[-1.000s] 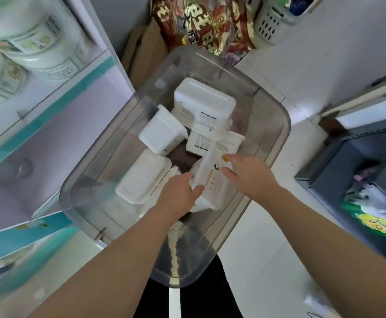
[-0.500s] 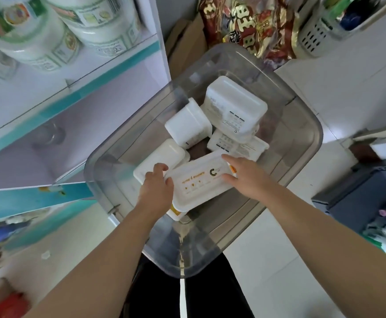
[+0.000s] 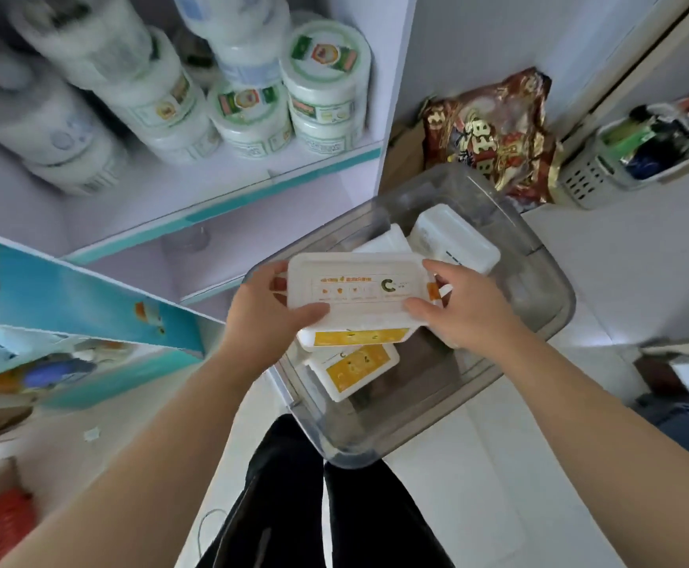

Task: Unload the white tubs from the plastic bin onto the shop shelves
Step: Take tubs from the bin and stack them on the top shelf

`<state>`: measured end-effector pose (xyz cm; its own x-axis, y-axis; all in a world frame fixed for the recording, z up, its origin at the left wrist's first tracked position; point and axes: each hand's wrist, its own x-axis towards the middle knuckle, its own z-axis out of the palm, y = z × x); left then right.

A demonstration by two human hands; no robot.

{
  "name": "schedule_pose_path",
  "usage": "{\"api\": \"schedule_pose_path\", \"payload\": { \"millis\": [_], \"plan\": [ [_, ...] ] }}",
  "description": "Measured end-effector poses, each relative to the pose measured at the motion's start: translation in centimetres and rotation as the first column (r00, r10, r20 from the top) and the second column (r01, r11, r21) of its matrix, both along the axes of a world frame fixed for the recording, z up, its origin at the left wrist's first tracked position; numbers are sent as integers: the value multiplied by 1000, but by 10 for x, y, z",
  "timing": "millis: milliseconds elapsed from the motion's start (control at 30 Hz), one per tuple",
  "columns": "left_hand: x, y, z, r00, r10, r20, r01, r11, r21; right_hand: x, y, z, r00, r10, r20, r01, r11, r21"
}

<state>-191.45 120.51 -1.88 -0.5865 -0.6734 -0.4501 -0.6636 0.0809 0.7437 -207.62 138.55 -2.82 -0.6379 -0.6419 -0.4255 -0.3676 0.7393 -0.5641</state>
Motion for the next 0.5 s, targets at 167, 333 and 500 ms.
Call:
{"api": "schedule_pose_path", "payload": {
  "millis": [167,333,500],
  "plan": [
    [41,-20,84,982,23,-186,-34,998,-57,19,-25,93,999,6,-49,-15,982,-186],
    [97,-46,153,949,22,-314,-56,993,-100,58,-57,177,995,78,-54,-90,959,-269],
    [182,-73,212,904,28,-427,-88,989,-122,127,-96,243,986,143,-91,-166,921,-353]
  ]
}}
